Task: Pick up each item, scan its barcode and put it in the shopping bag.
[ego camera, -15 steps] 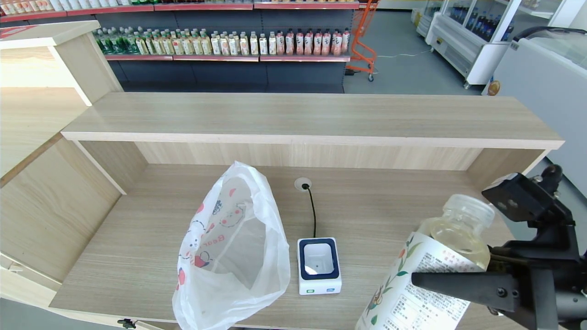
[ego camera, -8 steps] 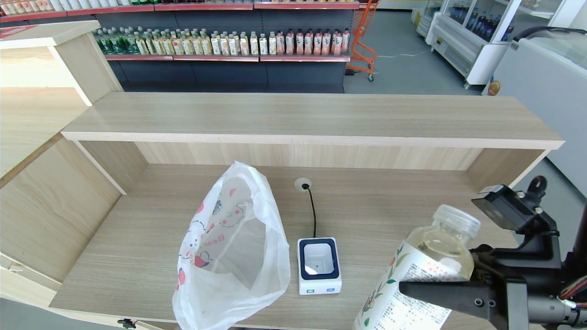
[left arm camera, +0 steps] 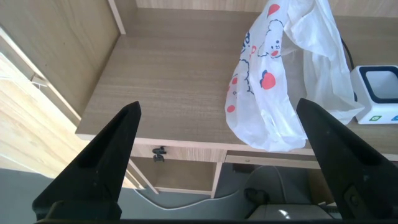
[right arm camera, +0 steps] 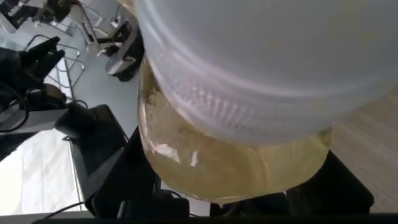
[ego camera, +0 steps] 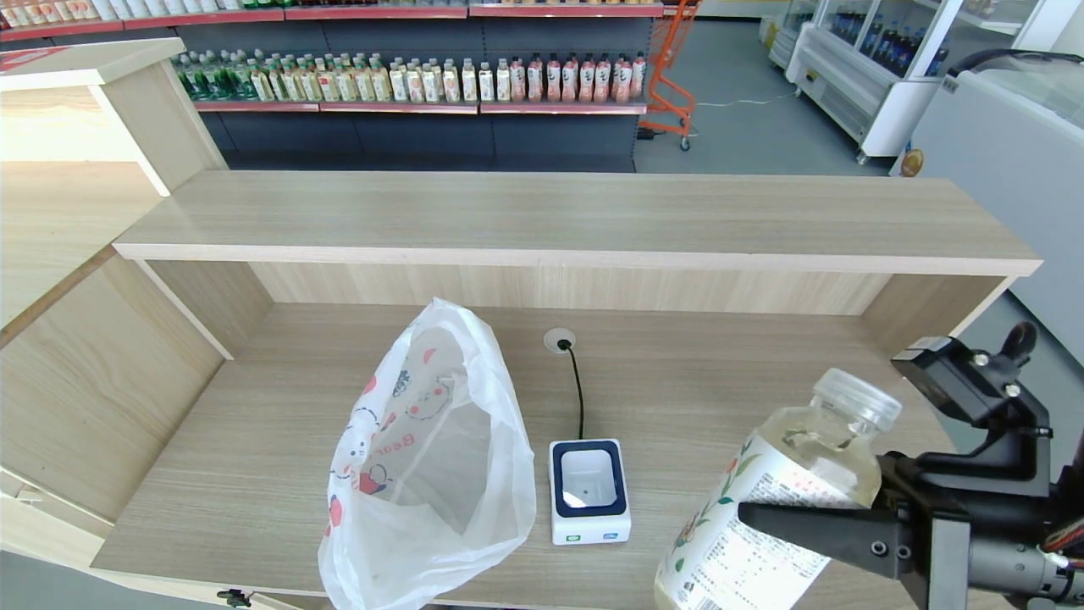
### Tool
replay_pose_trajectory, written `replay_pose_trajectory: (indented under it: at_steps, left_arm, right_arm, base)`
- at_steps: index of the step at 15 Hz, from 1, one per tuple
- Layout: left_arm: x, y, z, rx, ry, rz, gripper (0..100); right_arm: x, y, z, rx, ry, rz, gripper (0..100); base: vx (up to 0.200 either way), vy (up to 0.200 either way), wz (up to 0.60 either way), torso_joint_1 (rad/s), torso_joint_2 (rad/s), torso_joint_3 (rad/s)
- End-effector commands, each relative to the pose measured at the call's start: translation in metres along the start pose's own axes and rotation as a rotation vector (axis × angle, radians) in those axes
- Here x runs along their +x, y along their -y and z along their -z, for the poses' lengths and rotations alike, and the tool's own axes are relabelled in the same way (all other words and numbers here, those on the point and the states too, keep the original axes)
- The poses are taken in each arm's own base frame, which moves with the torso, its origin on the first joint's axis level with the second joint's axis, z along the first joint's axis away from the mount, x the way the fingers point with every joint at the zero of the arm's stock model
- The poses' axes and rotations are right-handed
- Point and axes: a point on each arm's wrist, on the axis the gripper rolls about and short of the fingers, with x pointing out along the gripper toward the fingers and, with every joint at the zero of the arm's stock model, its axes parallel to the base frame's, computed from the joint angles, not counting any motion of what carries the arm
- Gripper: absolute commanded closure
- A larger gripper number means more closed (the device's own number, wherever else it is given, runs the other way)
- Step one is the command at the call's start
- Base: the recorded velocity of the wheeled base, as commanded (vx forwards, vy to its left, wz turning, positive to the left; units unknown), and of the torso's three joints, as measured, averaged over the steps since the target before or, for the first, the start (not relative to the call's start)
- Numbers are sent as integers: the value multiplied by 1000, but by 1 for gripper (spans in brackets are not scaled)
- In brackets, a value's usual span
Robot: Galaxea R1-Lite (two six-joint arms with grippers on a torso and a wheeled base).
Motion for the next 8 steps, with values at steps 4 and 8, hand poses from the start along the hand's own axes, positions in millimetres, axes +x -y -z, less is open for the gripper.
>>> replay_pose_trajectory:
  at_steps: [4, 8]
  left_arm:
    - [0, 0, 0, 0, 0, 0, 0]
    - [0, 0, 0, 0, 0, 0, 0]
  right_arm:
    - [-19, 27, 1, -415, -2, 409, 100]
    - [-19, 42, 4, -732, -87, 482, 100]
  base:
    - [0, 0, 0, 0, 0, 0]
    - [0, 0, 0, 0, 0, 0]
